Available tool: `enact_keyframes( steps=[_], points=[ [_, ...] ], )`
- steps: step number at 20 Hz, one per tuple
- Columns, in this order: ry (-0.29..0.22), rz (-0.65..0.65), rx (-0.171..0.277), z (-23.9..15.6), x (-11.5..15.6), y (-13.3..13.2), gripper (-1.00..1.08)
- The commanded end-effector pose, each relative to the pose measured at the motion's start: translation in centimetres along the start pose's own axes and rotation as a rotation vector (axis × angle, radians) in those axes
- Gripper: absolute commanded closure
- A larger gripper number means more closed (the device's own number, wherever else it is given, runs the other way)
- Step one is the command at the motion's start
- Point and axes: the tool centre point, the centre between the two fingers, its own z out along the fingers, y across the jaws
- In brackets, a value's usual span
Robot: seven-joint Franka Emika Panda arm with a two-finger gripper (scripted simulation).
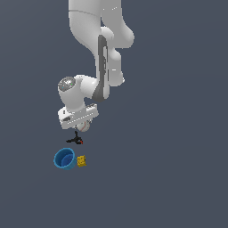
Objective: Pick up a designated object from a clutter of objects.
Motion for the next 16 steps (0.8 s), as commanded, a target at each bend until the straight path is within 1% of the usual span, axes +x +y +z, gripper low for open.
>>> enact_keyframes(
  steps=[1, 9, 16],
  points=[
    [-0.001, -0.001, 0.001, 0.1, 0.0, -0.1, 1.08],
    [0.000, 0.000, 0.000, -0.9, 0.0, 0.0, 1.08],
    [0.000, 0.000, 0.001, -4.2, -0.1, 0.0, 1.08]
  ],
)
